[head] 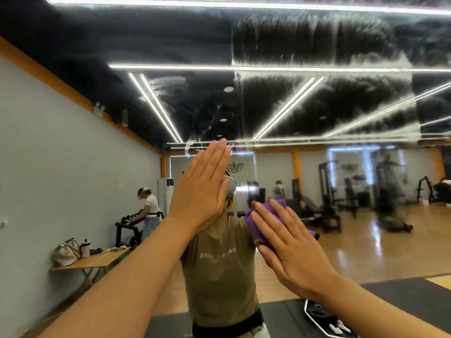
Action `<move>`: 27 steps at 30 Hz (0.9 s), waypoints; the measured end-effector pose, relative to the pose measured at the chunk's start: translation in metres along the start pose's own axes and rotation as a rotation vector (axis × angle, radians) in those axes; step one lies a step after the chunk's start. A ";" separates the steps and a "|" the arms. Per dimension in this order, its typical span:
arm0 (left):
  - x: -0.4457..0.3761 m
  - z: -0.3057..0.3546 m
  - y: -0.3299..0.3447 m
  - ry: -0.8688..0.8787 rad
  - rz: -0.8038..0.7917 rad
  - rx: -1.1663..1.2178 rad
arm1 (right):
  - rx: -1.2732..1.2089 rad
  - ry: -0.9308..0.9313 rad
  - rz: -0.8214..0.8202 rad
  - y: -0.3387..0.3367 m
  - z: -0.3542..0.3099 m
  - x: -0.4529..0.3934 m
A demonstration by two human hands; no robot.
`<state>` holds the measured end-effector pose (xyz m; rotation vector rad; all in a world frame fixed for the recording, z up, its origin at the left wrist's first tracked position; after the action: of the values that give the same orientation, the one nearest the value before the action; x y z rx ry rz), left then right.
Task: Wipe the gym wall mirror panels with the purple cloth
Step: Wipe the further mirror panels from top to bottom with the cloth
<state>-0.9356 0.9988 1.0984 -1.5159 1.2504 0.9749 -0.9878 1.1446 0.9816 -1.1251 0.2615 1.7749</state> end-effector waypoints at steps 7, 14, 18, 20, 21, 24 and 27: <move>0.001 0.004 0.002 -0.042 0.005 0.022 | -0.044 0.001 0.020 -0.007 0.015 -0.019; 0.001 0.003 0.002 -0.051 -0.042 -0.017 | -0.121 0.252 0.114 -0.038 0.089 -0.117; 0.001 0.006 0.002 -0.062 -0.057 0.004 | -0.136 0.221 0.186 -0.032 0.065 -0.094; 0.002 0.008 0.003 -0.073 -0.053 -0.007 | -0.147 0.189 0.158 -0.020 0.037 -0.059; 0.002 0.009 0.003 -0.084 -0.043 -0.019 | -0.145 0.175 0.126 -0.012 0.023 -0.040; 0.008 0.014 0.003 -0.145 -0.003 -0.031 | -0.121 0.120 0.033 0.008 -0.015 0.021; 0.017 0.022 0.004 -0.233 0.014 0.015 | -0.098 0.054 -0.017 0.020 -0.040 0.065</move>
<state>-0.9371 1.0149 1.0760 -1.3407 1.1003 1.1140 -0.9868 1.1502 0.9025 -1.2421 0.1987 1.7605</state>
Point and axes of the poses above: each hand's wrist, its own x-axis away from the middle knuckle, its own y-axis out of the palm, z = x × y, the point moved 8 cm from there along -x, towards the middle knuckle, and after that the axes turned 9 degrees about -y, right-handed, at the moved point
